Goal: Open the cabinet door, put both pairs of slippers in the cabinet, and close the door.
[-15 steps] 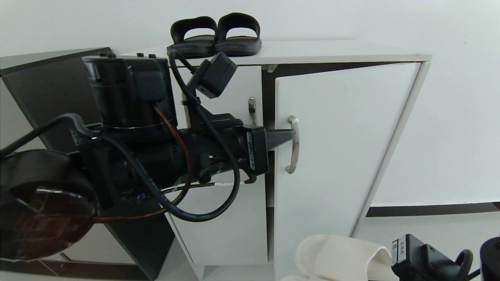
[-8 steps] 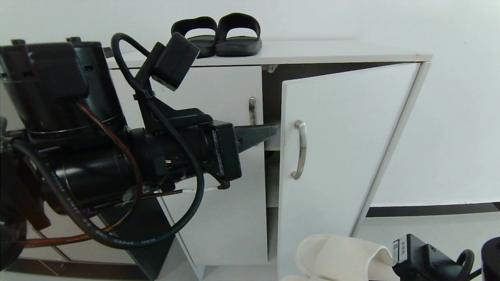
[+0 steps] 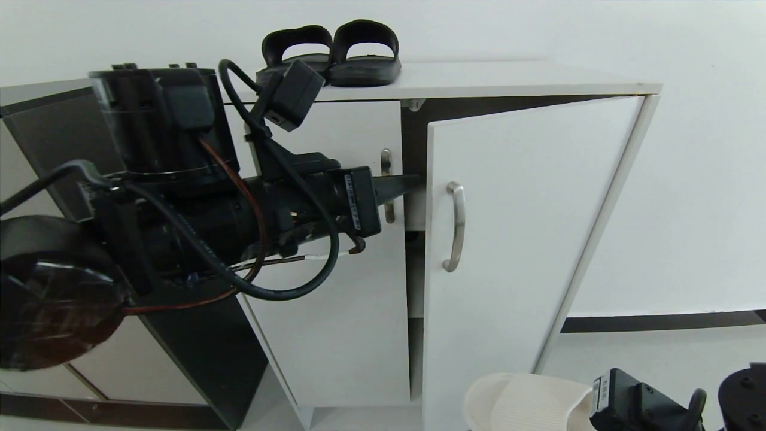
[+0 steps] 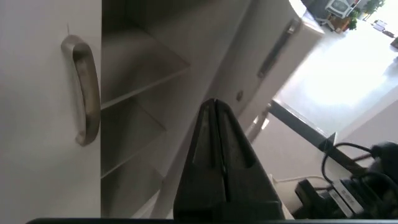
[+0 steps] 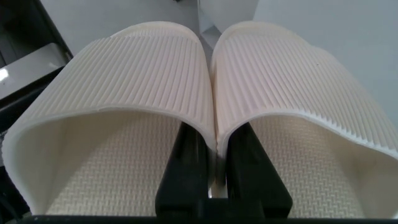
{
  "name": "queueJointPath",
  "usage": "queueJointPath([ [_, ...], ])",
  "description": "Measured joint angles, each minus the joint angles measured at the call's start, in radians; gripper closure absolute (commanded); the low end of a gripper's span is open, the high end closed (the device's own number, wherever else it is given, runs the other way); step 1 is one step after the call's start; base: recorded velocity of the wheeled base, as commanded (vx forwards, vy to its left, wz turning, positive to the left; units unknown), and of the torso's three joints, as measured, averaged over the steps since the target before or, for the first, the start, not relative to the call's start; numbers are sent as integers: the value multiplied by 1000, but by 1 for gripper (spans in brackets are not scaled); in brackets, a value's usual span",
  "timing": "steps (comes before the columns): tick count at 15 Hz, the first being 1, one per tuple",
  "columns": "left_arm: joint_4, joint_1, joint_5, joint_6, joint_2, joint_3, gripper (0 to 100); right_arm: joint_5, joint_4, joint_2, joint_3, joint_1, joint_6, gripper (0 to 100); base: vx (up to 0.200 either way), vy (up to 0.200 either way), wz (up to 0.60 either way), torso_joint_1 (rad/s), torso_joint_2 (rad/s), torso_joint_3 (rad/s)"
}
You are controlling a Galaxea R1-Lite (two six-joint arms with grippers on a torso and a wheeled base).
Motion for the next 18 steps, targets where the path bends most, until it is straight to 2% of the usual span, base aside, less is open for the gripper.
queueJointPath([
  [3,0,2,6,0,73,-78,100,-1,3,-2,-5,9,0,100,0,0,0,0,0,0],
  [6,1,2,6,-2,107,-103,100,-2,13,-3,20,29,-1,100,0,0,0,0,0,0],
  [9,1,-7,22,3,114,-95,100,-3,14,-3,48,59,-3,100,-200,0,0,7,1,2],
  [12,-1,-85,125,2,92,-26,100,0,15,10,70,100,-2,100,-200,0,0,-2,1,1],
  [15,1,-204,155,17,27,105,100,5,13,-9,117,161,-1,100,-200,0,0,4,5,2],
  [17,-12,-226,159,26,0,131,100,8,3,-29,136,199,-1,100,-100,0,0,1,4,6],
  [18,-33,-215,161,32,-8,141,100,7,-1,-35,134,204,4,100,0,0,0,0,0,0],
])
